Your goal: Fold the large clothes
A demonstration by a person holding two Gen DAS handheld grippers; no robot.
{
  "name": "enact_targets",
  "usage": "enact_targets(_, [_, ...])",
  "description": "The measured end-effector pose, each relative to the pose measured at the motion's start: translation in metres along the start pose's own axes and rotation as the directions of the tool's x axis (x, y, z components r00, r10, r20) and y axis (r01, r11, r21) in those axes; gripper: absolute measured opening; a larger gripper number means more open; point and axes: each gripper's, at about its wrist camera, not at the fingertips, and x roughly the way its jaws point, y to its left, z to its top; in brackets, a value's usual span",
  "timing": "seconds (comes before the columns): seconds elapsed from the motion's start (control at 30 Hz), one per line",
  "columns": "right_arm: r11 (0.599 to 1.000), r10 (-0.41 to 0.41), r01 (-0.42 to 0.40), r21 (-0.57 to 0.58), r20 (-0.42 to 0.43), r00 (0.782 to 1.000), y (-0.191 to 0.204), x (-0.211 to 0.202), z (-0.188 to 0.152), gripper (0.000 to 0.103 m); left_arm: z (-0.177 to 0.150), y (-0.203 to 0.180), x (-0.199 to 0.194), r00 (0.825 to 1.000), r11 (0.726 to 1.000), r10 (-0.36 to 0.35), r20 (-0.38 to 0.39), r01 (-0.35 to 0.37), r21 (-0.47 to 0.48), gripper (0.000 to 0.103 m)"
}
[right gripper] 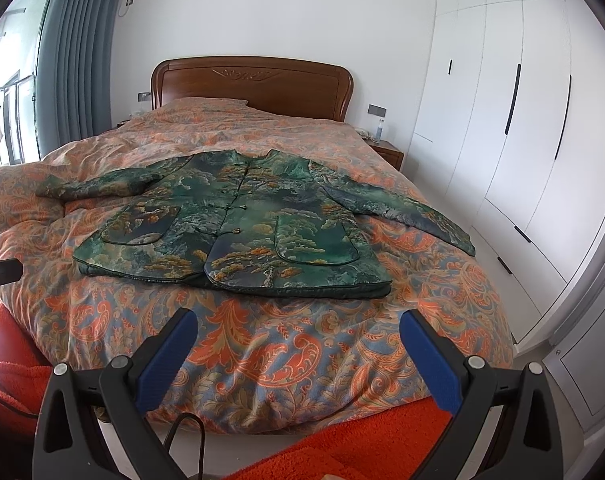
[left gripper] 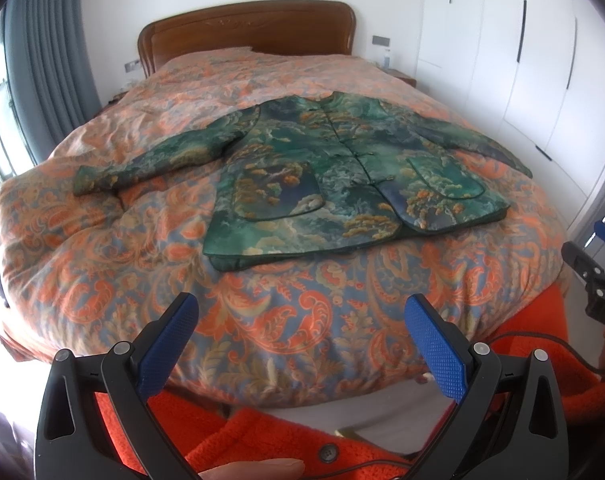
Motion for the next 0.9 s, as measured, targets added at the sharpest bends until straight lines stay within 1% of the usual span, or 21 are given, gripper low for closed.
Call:
enact_targets(0.23, [1.0, 0.001, -0.001, -0.01, -0.013, 1.0, 0.003, 0.004, -0.001, 0.103, 0.0, 0.001, 0.001, 1.0, 1.0, -0.001, -0.005, 0.001, -0.003, 0.103])
enact_targets(0.5, [1.0, 0.005, -0.006, -0.019, -0.029, 1.0, 0.007, 0.01, -0.001, 0.103, -0.004, 0.013, 0.015, 1.0, 1.0, -0.006, -0.025, 0.006, -0.018, 0.103])
enact_targets(0.9, [0.999, 0.011, -0.012, -0.032, -0.045, 0.999, 0.013, 0.017, -0.002, 0.103, -0.006, 0.016, 0.018, 0.999, 1.0, -0.011, -0.039, 0.01, -0.029, 0.103])
